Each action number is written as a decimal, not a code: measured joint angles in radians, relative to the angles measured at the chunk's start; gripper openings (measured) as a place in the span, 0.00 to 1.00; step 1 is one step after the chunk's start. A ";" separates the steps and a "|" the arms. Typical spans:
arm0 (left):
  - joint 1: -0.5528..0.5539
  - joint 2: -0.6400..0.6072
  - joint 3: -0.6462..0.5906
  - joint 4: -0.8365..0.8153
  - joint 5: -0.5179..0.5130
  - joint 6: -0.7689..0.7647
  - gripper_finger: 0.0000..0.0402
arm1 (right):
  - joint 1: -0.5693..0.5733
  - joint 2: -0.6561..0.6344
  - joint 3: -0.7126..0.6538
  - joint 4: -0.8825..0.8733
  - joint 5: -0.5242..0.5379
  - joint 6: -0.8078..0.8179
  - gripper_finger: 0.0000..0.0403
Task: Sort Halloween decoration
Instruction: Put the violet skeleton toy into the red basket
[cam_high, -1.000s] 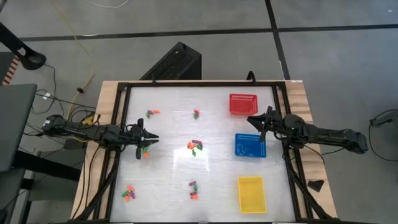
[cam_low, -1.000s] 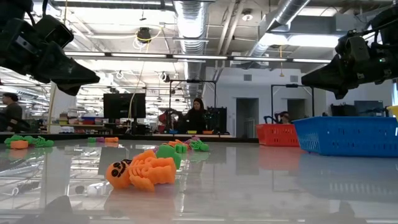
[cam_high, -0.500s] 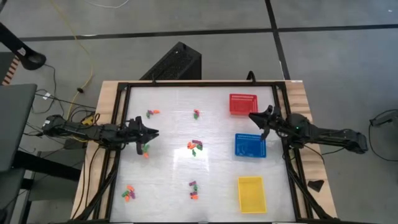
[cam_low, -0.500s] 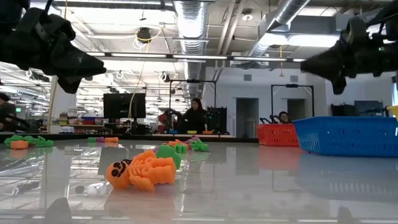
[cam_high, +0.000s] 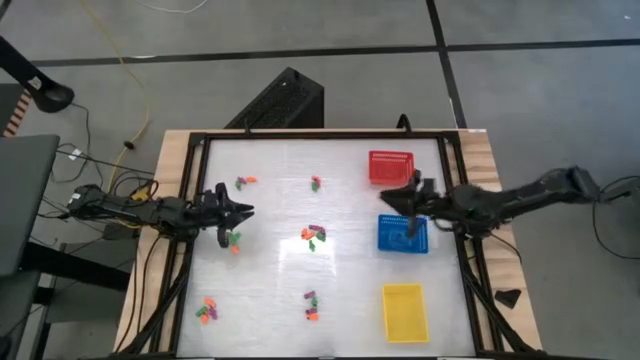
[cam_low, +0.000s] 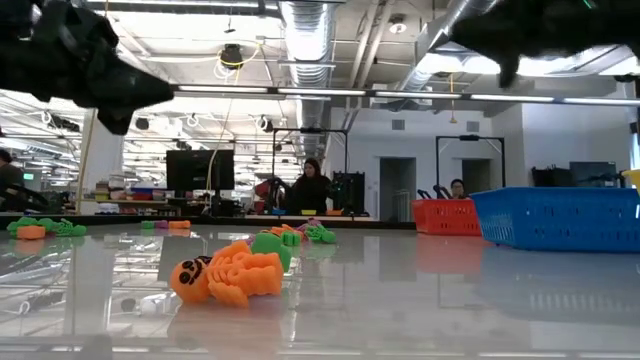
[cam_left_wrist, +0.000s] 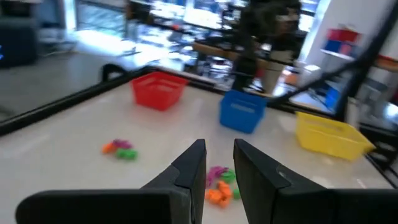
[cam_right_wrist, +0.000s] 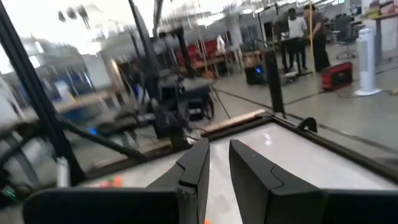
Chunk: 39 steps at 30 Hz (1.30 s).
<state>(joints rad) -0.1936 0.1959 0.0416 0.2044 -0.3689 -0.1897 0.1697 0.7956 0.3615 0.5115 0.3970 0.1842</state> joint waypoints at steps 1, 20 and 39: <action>0.000 0.000 0.001 0.000 0.024 0.003 0.18 | 0.018 0.079 0.056 -0.011 0.018 -0.027 0.24; -0.001 0.000 0.003 -0.007 0.154 -0.040 0.18 | -0.053 1.004 0.841 -0.624 -0.065 -0.080 0.28; -0.001 0.000 0.004 -0.011 0.119 -0.039 0.18 | -0.126 1.136 0.856 -0.627 -0.166 -0.053 0.49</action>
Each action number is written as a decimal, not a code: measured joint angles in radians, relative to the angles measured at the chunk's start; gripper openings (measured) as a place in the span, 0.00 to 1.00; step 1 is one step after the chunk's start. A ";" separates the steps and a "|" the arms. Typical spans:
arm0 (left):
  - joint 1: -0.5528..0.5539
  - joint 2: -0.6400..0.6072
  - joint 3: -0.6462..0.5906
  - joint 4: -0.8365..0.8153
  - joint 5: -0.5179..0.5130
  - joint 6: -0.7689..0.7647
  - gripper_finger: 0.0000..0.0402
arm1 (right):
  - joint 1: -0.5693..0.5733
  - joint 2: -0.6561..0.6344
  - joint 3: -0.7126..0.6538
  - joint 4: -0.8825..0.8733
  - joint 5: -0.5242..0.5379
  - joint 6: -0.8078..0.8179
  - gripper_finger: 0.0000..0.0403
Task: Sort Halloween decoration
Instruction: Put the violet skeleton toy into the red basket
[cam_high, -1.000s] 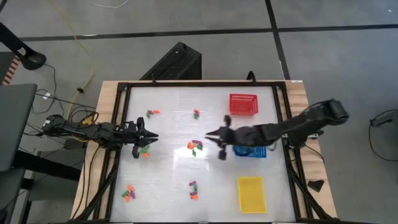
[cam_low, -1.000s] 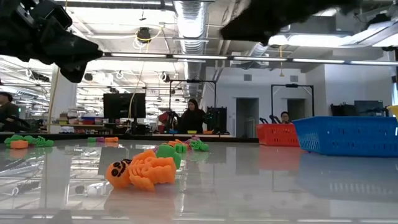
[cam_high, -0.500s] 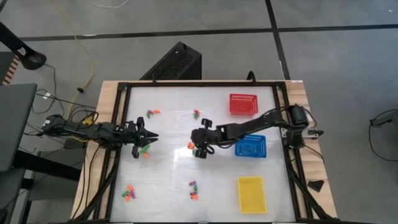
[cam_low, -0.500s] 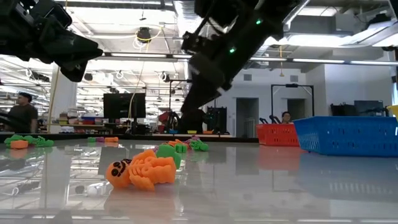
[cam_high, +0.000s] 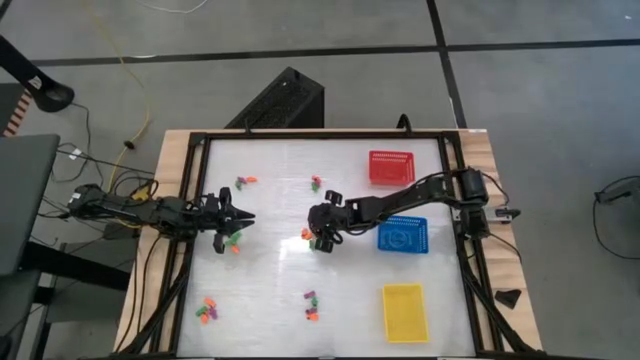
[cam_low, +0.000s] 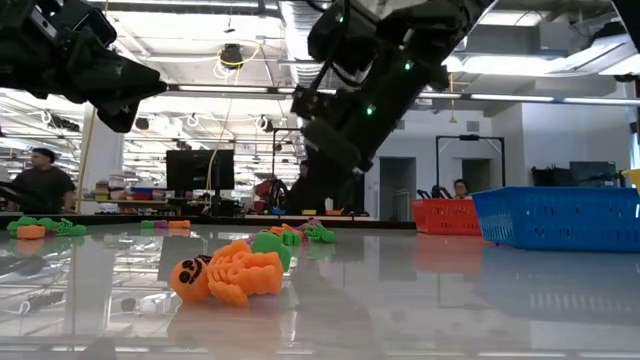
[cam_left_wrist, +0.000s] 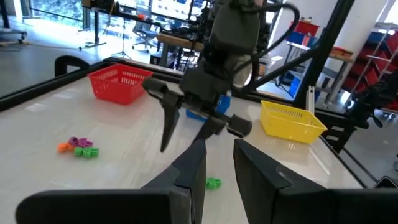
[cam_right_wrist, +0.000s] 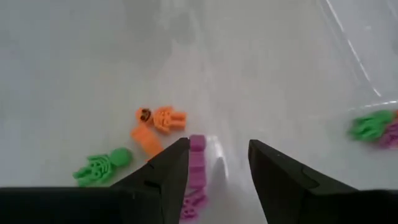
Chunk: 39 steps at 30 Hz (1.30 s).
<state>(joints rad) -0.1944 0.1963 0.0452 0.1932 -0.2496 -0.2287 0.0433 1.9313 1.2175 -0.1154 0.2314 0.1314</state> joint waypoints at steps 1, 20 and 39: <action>0.000 0.000 0.000 0.000 0.000 0.000 0.18 | 0.000 0.013 0.000 0.018 -0.015 0.000 0.49; 0.000 0.000 0.000 -0.002 0.000 0.000 0.18 | -0.028 0.054 0.000 -0.024 -0.073 0.000 0.42; 0.000 0.000 0.000 -0.003 0.000 -0.005 0.18 | -0.051 -0.211 -0.001 -0.208 -0.051 -0.072 0.12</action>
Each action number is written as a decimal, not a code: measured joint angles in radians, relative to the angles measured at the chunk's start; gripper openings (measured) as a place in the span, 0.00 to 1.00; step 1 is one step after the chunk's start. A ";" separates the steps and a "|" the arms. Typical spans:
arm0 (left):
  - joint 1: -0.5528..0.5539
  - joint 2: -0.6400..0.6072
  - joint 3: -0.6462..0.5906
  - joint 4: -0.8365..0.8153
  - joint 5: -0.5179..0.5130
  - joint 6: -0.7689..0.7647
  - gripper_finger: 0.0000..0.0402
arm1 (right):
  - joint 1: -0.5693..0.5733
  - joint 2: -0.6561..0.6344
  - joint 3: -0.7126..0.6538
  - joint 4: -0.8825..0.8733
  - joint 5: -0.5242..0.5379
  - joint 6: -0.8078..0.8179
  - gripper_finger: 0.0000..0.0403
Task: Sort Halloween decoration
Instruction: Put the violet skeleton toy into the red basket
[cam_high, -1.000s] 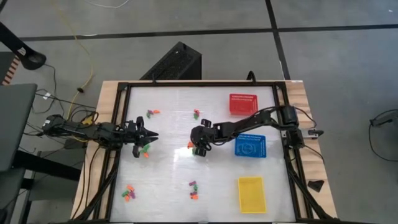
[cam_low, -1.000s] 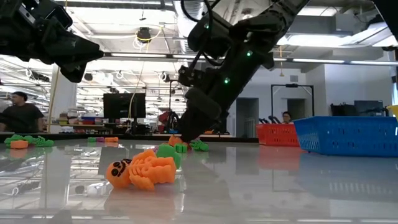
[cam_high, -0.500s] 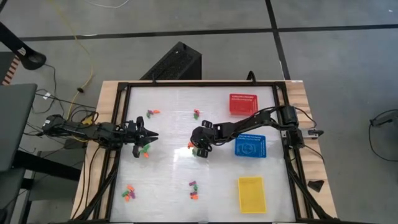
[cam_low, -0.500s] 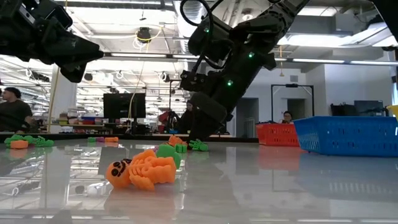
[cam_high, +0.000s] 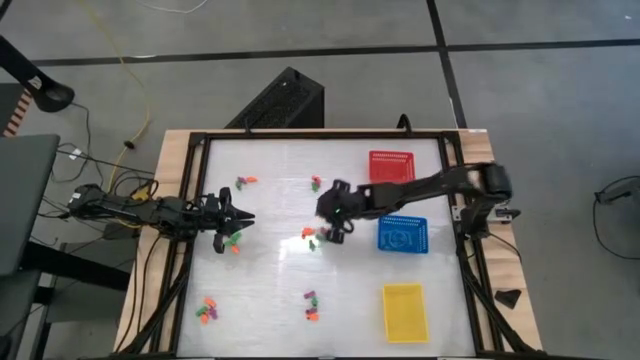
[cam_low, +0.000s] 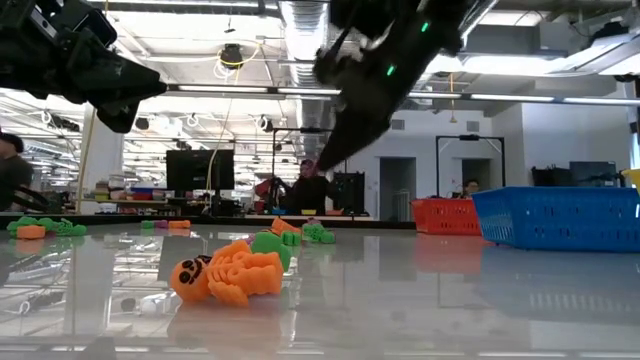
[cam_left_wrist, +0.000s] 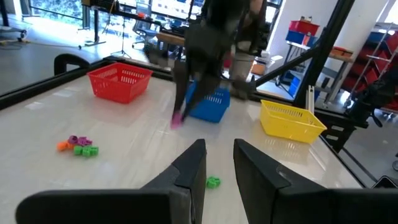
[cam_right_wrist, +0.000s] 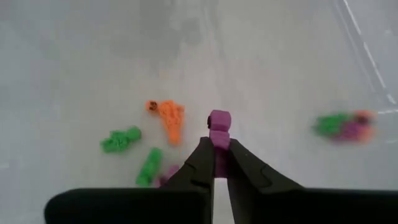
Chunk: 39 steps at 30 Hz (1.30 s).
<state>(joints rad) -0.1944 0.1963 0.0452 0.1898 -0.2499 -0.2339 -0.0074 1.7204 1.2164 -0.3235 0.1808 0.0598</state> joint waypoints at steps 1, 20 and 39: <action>0.000 0.000 0.000 0.000 0.000 -0.003 0.18 | -0.010 -0.036 0.000 -0.041 0.018 -0.003 0.12; 0.000 0.000 0.000 -0.008 0.000 -0.013 0.18 | -0.415 -0.282 0.001 -0.609 0.128 0.066 0.12; 0.000 0.000 0.000 -0.020 0.000 -0.013 0.18 | -0.560 -0.117 0.001 -0.615 0.078 0.127 0.13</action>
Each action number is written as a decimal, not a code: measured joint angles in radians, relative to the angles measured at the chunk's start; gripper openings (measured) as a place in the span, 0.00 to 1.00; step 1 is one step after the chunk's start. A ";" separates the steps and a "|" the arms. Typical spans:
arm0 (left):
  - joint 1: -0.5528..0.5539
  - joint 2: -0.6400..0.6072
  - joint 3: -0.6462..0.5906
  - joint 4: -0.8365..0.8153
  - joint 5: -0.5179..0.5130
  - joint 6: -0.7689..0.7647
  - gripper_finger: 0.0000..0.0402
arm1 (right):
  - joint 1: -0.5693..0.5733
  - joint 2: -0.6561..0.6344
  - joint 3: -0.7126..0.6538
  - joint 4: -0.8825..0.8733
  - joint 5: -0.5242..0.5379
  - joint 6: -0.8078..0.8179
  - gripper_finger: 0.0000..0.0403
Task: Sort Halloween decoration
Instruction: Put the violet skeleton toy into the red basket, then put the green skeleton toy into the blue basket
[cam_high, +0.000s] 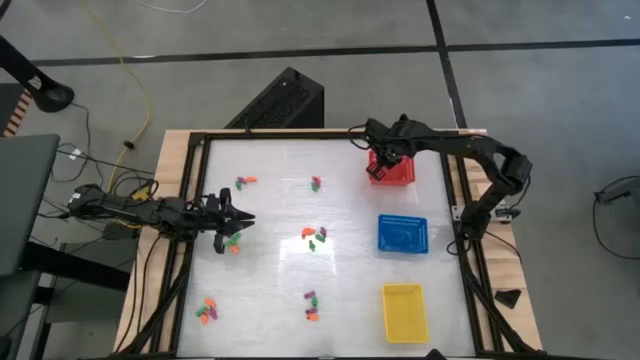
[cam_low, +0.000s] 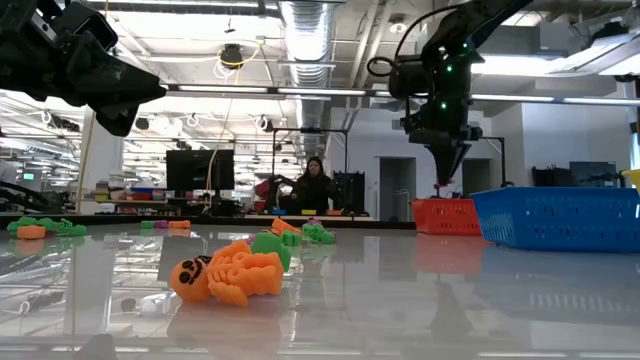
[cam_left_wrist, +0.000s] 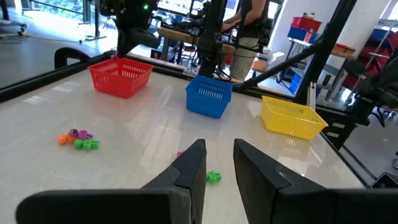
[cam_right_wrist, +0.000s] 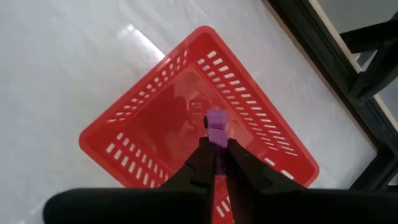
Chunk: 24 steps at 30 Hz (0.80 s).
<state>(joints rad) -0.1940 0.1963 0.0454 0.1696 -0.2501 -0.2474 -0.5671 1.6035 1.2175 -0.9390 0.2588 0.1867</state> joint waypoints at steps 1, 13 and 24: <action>0.000 0.000 0.000 0.000 0.000 0.000 0.18 | 0.000 0.000 0.000 0.000 0.000 0.003 0.14; 0.000 0.000 0.000 0.000 -0.002 0.000 0.18 | -0.003 -0.035 0.000 -0.007 0.000 0.044 0.44; 0.000 0.000 0.000 0.000 -0.050 0.000 0.18 | 0.117 -0.041 0.000 0.037 -0.266 0.075 0.52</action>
<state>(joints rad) -0.1940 0.1962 0.0456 0.1699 -0.3000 -0.2470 -0.4502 1.5627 1.2179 -0.9021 -0.0075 0.2618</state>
